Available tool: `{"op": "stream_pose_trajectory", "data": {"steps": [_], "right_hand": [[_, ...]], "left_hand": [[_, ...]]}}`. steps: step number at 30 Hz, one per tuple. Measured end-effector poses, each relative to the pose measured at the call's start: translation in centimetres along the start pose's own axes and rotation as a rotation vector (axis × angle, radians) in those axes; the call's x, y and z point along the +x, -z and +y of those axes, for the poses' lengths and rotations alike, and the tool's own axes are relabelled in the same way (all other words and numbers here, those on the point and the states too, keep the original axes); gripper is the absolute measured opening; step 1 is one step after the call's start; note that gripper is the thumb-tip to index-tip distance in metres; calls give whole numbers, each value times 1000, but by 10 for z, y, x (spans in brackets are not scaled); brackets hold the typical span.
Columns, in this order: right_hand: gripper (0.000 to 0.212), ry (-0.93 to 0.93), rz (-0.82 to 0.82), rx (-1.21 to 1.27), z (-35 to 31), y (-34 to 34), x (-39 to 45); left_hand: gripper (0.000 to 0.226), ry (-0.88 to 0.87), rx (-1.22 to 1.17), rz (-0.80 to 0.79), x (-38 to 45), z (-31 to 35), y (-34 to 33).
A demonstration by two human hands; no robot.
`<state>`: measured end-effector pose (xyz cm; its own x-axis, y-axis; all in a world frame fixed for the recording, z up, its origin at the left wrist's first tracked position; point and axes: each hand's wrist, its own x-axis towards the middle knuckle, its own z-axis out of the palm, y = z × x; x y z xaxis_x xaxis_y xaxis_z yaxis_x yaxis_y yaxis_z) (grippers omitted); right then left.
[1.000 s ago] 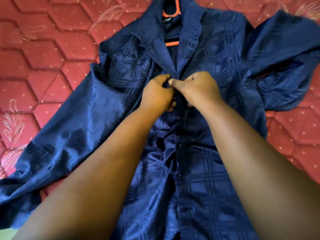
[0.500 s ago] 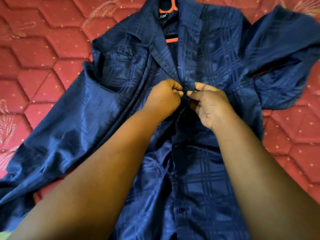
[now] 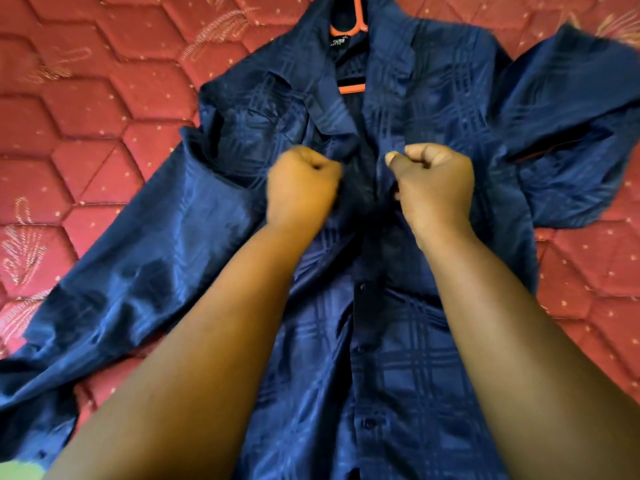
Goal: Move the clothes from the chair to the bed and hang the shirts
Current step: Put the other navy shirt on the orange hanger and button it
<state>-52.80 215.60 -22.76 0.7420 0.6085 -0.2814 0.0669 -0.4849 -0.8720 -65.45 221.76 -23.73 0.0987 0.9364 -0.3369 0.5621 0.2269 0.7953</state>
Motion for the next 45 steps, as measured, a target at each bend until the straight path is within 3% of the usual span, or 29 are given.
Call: {"op": "stream_pose_trajectory", "data": {"steps": [2, 4, 7, 10, 13, 16, 25, 33, 39, 43, 45], "right_hand": [[15, 130, 62, -81, -8, 1, -5], [12, 288, 97, -199, -15, -1, -15], [19, 436, 82, -353, -15, -10, -24], [23, 465, -34, -379, -5, -17, -25], [24, 431, -98, -403, 6, -17, -22], [24, 405, -119, -402, 15, -16, -19], [15, 239, 21, -200, 19, -23, -17], [17, 139, -98, -131, 14, -20, -14], [10, -140, -164, 223, 16, -19, -9], [7, -137, -195, 236, 14, -18, -9], [16, -131, -187, 240, 14, -18, -9]], "left_hand": [[17, -25, 25, 168, 6, 0, 22], [13, -138, 165, 238, 3, 6, 33], [12, -185, 269, 94, -6, 20, 17], [18, 121, -151, -129, -6, 27, -2], [15, 424, -507, -164, -9, 30, -8], [8, 487, -622, -150, -12, 25, -8], [12, 379, -630, -106, -24, 15, -12], [20, 274, -578, -106, -23, 13, -21], [17, 244, -475, -129, -19, 11, -23], [13, 263, -494, -160, -16, 11, -23], [10, 271, -506, -175, -14, 12, -23]]}}
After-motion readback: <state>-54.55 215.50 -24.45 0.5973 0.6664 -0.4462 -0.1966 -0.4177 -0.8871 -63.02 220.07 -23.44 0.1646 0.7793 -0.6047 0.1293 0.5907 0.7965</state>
